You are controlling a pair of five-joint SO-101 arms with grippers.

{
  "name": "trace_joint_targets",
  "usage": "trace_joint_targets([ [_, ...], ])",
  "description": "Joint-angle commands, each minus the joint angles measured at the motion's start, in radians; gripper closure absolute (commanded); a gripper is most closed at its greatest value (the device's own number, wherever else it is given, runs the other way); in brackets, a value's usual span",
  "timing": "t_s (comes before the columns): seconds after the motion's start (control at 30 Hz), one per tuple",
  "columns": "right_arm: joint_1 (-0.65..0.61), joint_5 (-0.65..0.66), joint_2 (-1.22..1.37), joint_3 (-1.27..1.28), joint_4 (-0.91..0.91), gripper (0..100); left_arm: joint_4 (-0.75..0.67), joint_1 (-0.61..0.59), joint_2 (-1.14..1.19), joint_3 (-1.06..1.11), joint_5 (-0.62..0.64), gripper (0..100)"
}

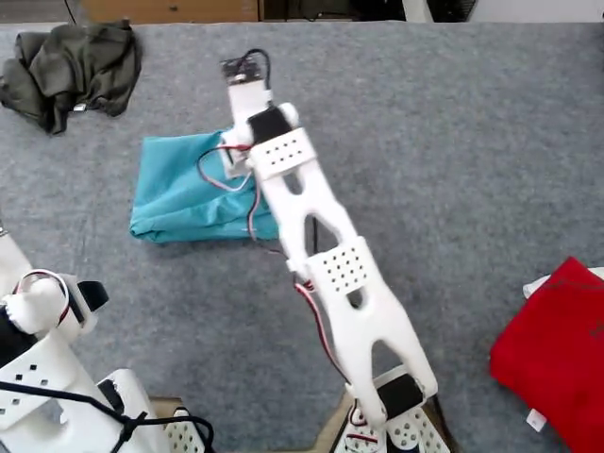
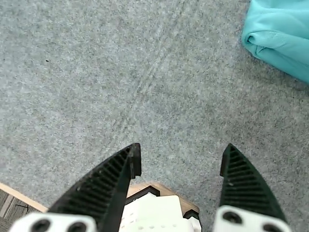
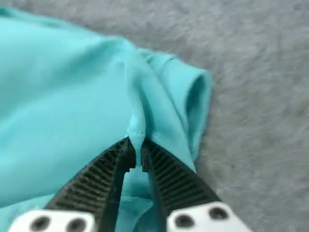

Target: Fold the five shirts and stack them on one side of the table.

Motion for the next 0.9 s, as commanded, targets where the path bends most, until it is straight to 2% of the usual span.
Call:
trace_joint_targets([
  [0.0, 0.058, 0.046, -0.097, -0.056, -0.077, 99.1, 0.009, -0.009, -0.007, -0.002, -0.008, 73],
  [0.27, 0.074, 0.196, -0.101, -0.056, -0.315, 99.0, 0.009, -0.008, -0.007, -0.002, -0.008, 73],
  [0.4, 0.076, 0.265, -0.101, -0.056, -0.362, 96.6, 0.009, -0.009, -0.007, -0.002, -0.008, 73],
  [0.6, 0.081, 0.272, -0.104, -0.056, -0.347, 77.3, 0.009, -0.009, -0.007, -0.002, -0.009, 73],
  [0.73, 0.093, 0.270, -0.104, -0.096, -0.281, 75.6, 0.009, -0.009, -0.007, -0.002, -0.009, 73],
  [0.87, 0.093, 0.241, -0.104, -0.220, -0.097, 75.6, 0.009, -0.009, -0.007, -0.002, -0.009, 73],
])
